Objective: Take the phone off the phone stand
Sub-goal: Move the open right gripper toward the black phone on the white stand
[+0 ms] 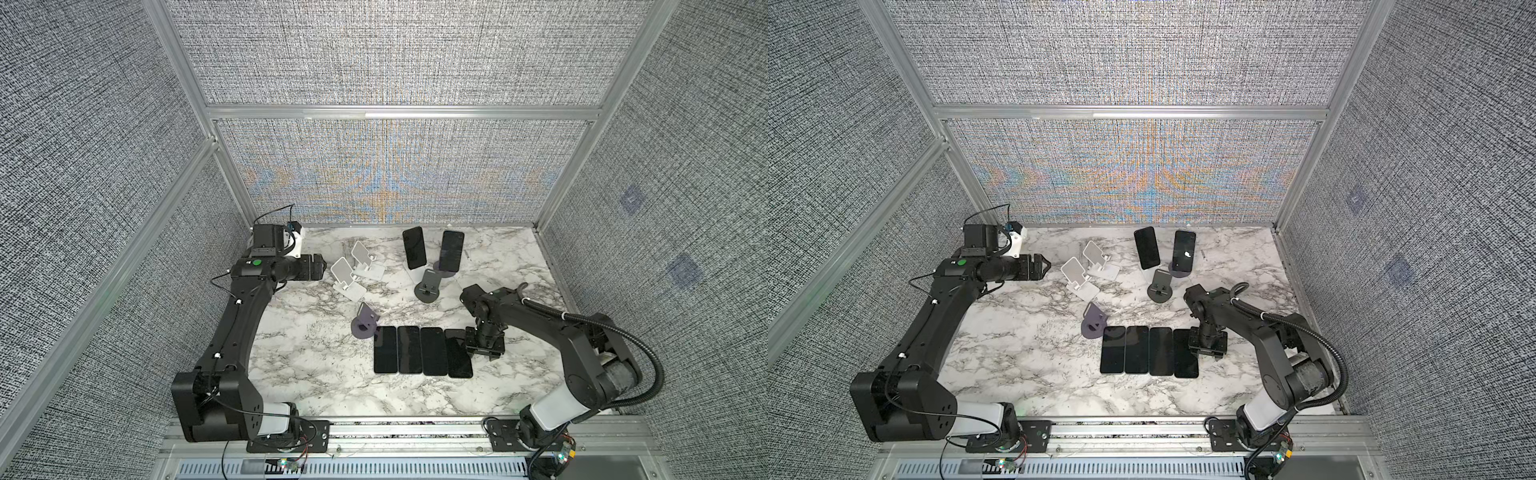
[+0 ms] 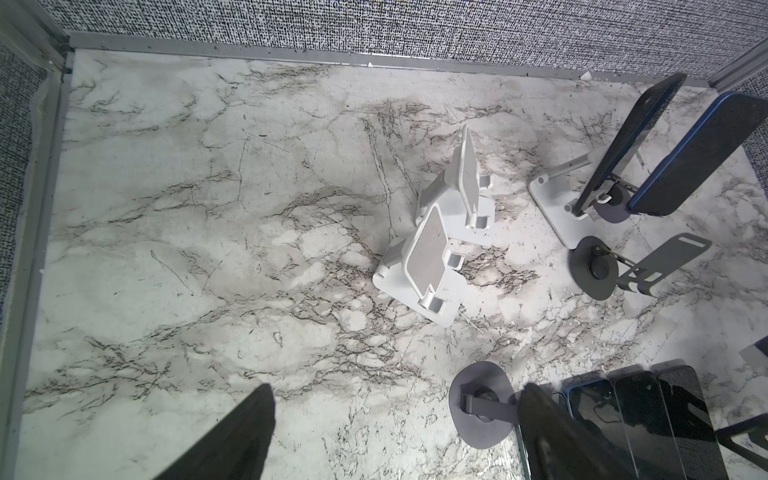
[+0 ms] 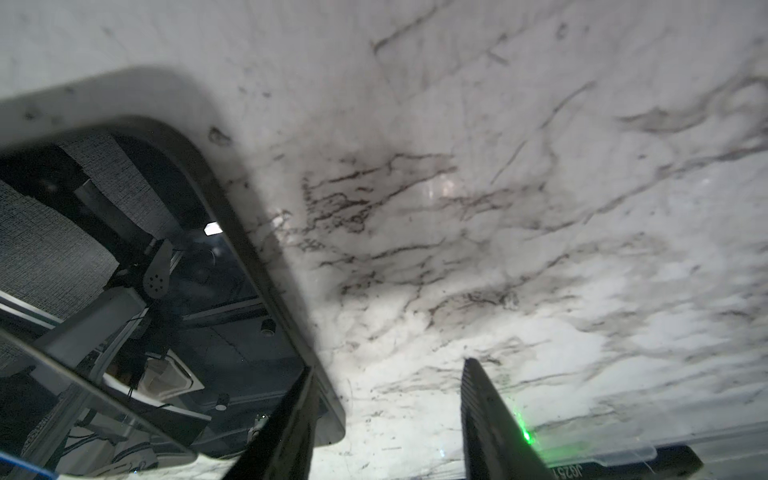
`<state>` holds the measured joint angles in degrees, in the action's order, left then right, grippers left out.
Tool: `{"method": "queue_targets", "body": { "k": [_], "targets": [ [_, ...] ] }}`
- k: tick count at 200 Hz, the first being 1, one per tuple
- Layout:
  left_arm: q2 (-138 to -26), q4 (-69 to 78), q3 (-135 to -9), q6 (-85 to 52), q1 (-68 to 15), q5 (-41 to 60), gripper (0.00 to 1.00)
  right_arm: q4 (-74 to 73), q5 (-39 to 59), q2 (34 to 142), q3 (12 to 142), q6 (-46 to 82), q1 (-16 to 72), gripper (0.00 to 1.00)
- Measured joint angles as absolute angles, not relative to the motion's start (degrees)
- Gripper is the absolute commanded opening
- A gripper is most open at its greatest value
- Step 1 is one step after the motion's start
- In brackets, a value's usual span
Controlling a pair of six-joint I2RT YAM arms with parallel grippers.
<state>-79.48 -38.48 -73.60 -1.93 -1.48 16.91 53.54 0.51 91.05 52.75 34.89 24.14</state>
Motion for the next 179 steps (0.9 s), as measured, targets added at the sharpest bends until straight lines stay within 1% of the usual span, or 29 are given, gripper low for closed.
{"method": "queue_targets", "body": {
  "k": [32,75,90,95,119,179],
  "targets": [
    [-79.48,-38.48,-73.6,-1.89,-1.48,16.95,0.92,56.51,-2.68,87.83,55.48,34.74,24.01,0.66],
    [-79.5,-38.48,-73.63,-1.8,-1.48,17.1,0.92,59.48,-6.42,79.94,62.02,32.6,23.86,0.82],
    [-79.55,-38.52,-73.69,-1.69,-1.48,17.34,0.92,59.75,-7.46,77.12,63.83,31.05,23.86,0.83],
    [-79.55,-38.5,-73.73,-1.65,-1.48,17.5,0.92,59.68,-7.62,76.25,64.38,30.41,23.86,0.86],
    [-79.2,-38.52,-73.8,-1.5,-1.5,18.09,0.92,59.29,-8.4,73.34,66.7,27.42,23.86,0.87],
    [-78.43,-38.48,-73.8,-1.5,-1.52,19.64,0.92,55.05,-7.44,73.12,76.42,17.28,23.86,0.87]
  ]
}}
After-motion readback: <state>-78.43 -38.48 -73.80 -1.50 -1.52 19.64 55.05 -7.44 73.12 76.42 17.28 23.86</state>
